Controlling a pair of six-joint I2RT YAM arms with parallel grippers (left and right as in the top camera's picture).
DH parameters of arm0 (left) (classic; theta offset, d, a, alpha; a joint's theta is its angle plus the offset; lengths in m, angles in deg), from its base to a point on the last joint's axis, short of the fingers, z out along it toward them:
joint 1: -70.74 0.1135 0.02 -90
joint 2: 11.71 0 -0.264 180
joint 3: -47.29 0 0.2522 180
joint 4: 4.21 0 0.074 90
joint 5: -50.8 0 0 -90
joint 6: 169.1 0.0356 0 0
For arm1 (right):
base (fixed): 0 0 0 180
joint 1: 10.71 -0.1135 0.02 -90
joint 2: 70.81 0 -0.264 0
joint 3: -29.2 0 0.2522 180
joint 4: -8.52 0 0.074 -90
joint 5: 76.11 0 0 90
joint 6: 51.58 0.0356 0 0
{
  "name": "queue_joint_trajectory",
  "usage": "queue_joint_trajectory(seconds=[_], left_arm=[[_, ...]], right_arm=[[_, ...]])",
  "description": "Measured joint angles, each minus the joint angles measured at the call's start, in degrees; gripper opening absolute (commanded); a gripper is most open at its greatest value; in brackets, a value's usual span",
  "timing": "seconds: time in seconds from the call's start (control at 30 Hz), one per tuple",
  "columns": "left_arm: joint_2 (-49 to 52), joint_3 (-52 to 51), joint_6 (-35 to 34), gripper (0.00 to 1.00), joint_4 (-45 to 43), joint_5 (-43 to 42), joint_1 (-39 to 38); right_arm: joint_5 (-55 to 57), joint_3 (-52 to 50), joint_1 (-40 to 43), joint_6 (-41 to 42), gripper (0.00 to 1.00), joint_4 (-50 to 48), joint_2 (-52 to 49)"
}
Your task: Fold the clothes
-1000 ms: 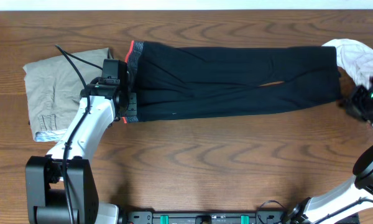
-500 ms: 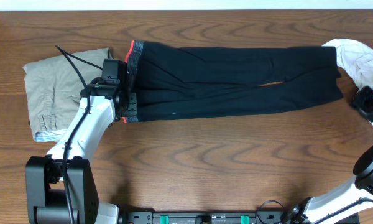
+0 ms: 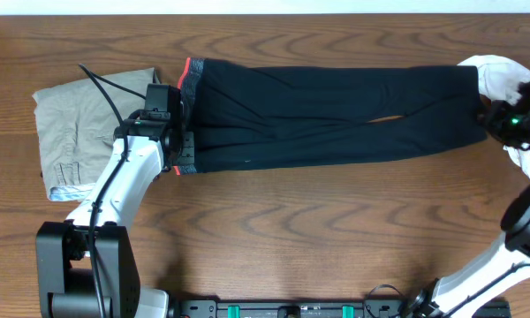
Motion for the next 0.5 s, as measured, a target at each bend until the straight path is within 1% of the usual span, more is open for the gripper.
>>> queue_joint_trajectory(seconds=[0.13,0.3,0.4,0.5], left_arm=[[0.00,0.00,0.00,0.25,0.00,0.00,0.00],[0.00,0.00,0.00,0.25,0.00,0.00,0.00],[0.00,0.00,0.00,0.25,0.00,0.00,0.00],[0.00,0.00,0.00,0.25,0.00,0.02,0.00]], right_arm=[[-2.23,-0.02,-2.10,-0.35,0.51,-5.07,-2.34],[-3.37,-0.02,-3.82,-0.50,0.52,-9.64,-2.56],[-2.97,-0.02,-4.33,-0.48,0.57,-10.71,-2.56],[-0.50,-0.02,-4.39,-0.63,0.58,-10.82,-2.56]])
